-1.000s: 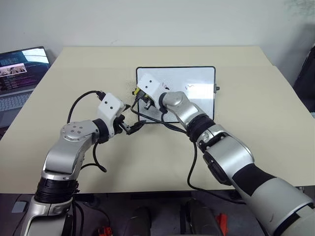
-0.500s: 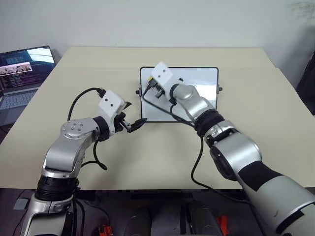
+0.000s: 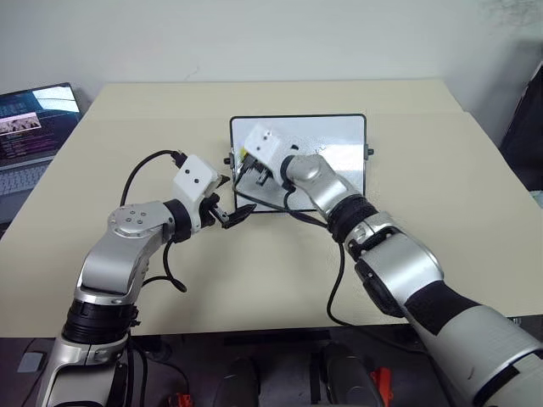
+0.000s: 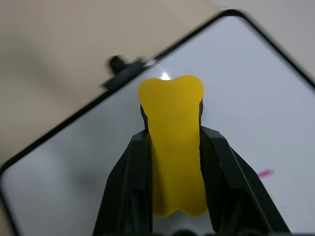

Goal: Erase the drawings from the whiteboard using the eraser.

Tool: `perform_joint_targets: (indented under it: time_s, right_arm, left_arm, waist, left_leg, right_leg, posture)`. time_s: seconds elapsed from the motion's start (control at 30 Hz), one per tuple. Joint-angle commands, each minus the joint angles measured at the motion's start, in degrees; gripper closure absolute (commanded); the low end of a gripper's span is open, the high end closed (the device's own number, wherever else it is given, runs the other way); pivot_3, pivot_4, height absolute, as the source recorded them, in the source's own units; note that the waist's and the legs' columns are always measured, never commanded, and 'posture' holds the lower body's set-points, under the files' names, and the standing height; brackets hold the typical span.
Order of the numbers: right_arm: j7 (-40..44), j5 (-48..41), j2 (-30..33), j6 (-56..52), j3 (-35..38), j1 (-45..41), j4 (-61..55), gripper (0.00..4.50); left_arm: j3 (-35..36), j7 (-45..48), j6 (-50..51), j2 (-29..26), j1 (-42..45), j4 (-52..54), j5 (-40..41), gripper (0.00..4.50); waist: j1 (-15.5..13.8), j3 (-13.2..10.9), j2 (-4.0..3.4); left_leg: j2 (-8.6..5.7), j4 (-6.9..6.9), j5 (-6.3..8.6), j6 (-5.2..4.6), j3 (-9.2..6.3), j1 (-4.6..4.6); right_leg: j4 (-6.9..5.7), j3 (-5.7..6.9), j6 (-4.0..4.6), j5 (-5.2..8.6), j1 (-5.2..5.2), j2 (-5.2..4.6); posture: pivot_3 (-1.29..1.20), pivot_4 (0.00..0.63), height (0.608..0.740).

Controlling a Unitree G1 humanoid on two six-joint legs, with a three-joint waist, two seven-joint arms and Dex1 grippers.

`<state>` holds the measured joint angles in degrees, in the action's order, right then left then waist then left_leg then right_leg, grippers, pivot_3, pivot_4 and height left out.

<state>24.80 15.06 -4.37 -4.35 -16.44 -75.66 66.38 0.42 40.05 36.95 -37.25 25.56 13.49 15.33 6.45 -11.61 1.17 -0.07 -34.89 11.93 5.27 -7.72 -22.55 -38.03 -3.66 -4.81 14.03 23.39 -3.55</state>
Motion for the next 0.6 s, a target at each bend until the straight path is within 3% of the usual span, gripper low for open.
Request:
perform_joint_targets:
  time_s: [0.03, 0.6]
  right_arm:
    - [5.6, 0.9, -0.2, -1.4, -1.9, 1.9, -2.1, 3.53]
    - [-9.6, -0.8, 5.3, -1.9, 4.6, -3.1, -0.2, 3.53]
  left_arm:
    - [1.3, 0.0, -1.1, -0.5, 0.2, 1.1, 0.3, 0.00]
    - [1.1, -0.2, -2.0, 0.2, 1.2, 0.0, 0.8, 0.00]
  waist:
    - [0.0, 0.0, 0.00]
    - [-1.3, 0.0, 0.00]
  left_leg:
    - [0.00, 0.00, 0.00, 0.00, 0.00, 0.00]
    - [0.01, -0.03, -0.01, 0.01, 0.00, -0.01]
  right_leg:
    - [0.00, 0.00, 0.00, 0.00, 0.00, 0.00]
    - [0.04, 0.00, 0.01, -0.01, -0.02, 0.00]
  posture:
    - [0.00, 0.150, 0.740]
    - [0.00, 0.150, 0.740]
